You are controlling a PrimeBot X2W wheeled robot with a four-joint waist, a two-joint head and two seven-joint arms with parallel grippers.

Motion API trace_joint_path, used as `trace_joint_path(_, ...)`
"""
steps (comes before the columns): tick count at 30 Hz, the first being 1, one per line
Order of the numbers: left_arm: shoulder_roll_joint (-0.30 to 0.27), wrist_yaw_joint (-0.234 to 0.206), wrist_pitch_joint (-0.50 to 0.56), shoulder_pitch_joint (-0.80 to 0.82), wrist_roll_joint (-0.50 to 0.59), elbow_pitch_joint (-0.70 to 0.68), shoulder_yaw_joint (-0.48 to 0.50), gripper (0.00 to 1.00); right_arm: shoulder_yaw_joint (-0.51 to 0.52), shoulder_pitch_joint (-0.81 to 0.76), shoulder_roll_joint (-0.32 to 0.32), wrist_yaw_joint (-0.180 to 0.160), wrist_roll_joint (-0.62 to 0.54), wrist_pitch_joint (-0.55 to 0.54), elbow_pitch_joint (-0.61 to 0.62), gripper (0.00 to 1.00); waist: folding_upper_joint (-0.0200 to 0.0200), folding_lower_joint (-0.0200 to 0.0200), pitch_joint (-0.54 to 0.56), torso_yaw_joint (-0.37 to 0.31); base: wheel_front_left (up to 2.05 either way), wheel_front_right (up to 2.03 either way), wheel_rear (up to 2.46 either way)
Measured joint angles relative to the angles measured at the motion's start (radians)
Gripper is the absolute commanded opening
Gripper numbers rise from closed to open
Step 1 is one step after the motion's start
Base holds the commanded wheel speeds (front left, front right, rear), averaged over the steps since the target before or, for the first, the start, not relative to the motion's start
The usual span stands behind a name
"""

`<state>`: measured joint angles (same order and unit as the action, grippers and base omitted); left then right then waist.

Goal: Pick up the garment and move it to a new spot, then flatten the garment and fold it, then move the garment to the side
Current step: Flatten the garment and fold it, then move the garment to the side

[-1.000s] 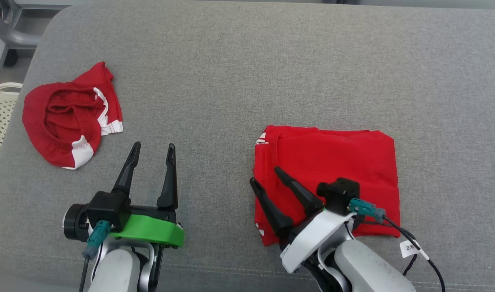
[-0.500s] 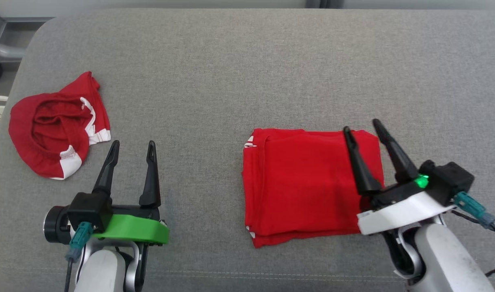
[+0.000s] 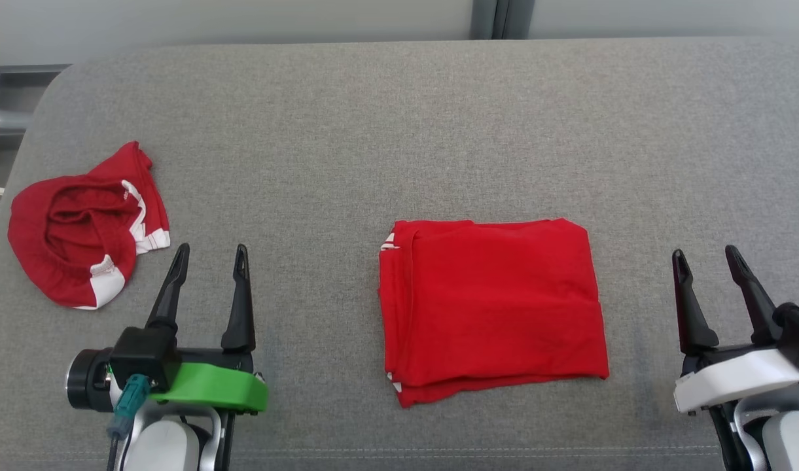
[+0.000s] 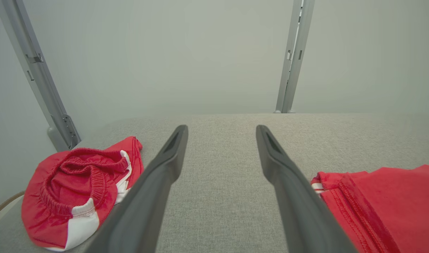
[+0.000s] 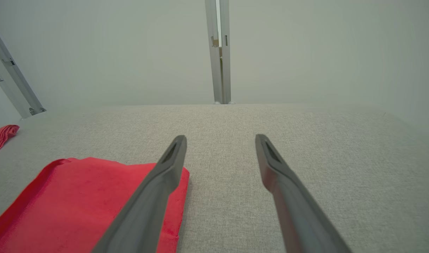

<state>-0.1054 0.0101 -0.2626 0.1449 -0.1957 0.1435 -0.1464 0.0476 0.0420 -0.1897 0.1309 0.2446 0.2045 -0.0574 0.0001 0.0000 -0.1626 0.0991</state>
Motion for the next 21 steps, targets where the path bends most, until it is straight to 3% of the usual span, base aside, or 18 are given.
trace_joint_path(21, -0.019, 0.0, 0.009, -0.046, -0.003, 0.043, -0.025, 1.0, -0.008, -0.105, 0.021, 0.0, 0.0, -0.047, 0.008, 1.0, 0.0, 0.0, 0.08, 0.002, 0.0, 0.0, 0.0)
